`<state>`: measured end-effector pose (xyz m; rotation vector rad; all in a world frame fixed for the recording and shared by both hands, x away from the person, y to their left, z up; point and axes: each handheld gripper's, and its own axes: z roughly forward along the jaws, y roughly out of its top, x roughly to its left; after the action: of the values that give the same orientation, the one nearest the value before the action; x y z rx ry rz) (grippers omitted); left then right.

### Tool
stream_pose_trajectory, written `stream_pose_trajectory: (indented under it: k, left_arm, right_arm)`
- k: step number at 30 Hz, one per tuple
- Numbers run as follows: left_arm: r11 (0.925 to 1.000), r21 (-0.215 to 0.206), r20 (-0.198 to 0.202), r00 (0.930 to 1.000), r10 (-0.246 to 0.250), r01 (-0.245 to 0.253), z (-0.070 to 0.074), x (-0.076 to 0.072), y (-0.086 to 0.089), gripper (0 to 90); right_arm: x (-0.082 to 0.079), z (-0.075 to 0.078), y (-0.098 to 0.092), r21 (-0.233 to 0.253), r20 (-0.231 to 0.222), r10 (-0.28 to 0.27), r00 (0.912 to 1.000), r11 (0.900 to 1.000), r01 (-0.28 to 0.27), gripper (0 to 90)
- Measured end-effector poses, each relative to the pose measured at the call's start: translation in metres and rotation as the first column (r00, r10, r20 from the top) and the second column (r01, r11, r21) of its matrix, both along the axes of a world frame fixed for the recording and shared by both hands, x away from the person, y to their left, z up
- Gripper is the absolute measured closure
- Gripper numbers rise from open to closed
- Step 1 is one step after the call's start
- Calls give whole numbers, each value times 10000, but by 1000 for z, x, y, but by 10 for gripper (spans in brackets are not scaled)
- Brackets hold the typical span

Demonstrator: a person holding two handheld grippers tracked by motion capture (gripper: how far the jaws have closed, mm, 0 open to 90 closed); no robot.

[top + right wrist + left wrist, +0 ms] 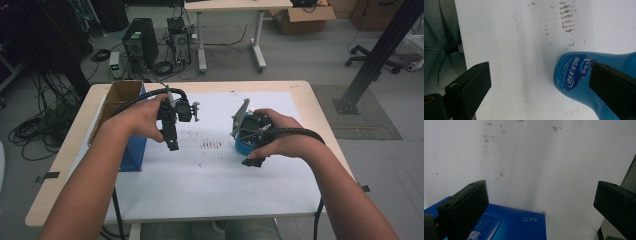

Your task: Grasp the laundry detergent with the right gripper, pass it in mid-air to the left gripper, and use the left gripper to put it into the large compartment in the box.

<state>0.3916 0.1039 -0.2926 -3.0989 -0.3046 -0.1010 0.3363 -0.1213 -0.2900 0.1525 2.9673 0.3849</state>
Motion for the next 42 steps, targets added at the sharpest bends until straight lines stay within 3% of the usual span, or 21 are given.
stream_pose_trajectory:
  k: [19,33,42]
  left_arm:
    - [9999,63,-46,9999,-91,91,-2,-3,-5,2]
    - [9995,249,109,9997,-216,213,-2,-10,-12,2]
    - [9991,56,144,9990,-415,414,-1,-23,-12,2]
  right_arm:
    - [4,-2,1,64,-51,193,9998,9998,-193,47]
    - [-11,-10,-19,193,-136,24,9999,9998,-22,48]
    - [-22,-14,-41,398,-128,-341,9993,9986,346,50]
